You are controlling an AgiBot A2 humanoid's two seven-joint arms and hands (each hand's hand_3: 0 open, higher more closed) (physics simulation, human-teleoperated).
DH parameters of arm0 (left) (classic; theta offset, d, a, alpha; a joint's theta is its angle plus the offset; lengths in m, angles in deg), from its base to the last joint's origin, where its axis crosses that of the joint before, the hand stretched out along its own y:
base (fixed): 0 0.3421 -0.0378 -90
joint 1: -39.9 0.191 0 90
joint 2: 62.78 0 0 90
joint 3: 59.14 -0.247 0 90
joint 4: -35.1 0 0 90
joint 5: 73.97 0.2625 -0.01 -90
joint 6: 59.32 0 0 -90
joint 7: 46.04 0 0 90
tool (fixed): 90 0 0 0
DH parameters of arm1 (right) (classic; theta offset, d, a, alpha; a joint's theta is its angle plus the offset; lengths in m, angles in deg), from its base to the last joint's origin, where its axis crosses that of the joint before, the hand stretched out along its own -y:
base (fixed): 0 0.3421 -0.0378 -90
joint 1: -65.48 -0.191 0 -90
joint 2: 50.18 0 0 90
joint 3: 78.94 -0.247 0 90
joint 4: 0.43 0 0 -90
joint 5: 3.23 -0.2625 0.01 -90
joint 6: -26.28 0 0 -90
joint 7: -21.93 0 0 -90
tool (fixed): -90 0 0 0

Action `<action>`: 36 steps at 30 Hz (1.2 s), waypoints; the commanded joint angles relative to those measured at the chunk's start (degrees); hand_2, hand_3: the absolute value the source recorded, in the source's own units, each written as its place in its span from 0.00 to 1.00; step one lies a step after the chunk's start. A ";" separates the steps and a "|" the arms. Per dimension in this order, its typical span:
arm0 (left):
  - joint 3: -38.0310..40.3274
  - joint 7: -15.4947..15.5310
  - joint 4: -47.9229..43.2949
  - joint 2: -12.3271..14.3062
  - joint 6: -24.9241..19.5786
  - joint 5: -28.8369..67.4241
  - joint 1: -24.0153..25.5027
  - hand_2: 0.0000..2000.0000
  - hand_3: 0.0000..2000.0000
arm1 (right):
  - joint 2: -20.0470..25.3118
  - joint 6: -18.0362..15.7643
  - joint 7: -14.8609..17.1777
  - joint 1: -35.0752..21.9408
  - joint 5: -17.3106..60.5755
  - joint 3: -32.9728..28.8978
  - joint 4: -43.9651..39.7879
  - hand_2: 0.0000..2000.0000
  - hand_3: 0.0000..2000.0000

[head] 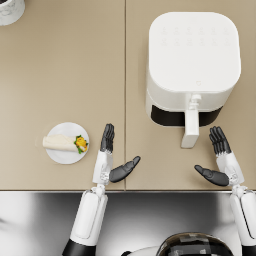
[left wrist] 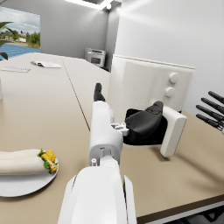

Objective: Pick up the chicken rolls and place it into the air fryer

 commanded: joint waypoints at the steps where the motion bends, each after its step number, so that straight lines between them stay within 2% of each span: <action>1: 0.00 0.00 0.00 0.00 0.00 0.00 0.00 0.00 0.00 | 0.00 0.00 0.00 0.00 0.00 0.00 0.00 0.00 0.00; 27: 0.00 0.00 0.00 0.00 0.00 0.00 0.00 0.00 0.00 | 0.00 0.00 0.00 0.00 0.00 0.00 0.00 0.00 0.00; 28: -1.71 0.00 0.93 0.06 0.00 0.00 -0.10 0.00 0.00 | 0.06 0.00 0.00 -0.10 0.00 1.72 -0.93 0.00 0.00; 31: 1.72 3.64 -0.41 0.10 -3.65 0.00 0.93 0.00 0.00 | 0.78 3.61 -3.65 -0.41 0.00 0.36 -0.08 0.00 0.00; 35: 6.09 5.20 -1.21 0.34 -5.22 0.00 2.20 0.00 0.00 | 1.28 5.16 -5.22 0.07 0.00 0.12 -0.57 0.00 0.00; 36: 6.91 5.36 -1.35 0.40 -5.38 0.00 2.58 0.00 0.00 | 1.52 5.32 -5.38 -0.04 2.50 0.13 -0.44 0.00 0.00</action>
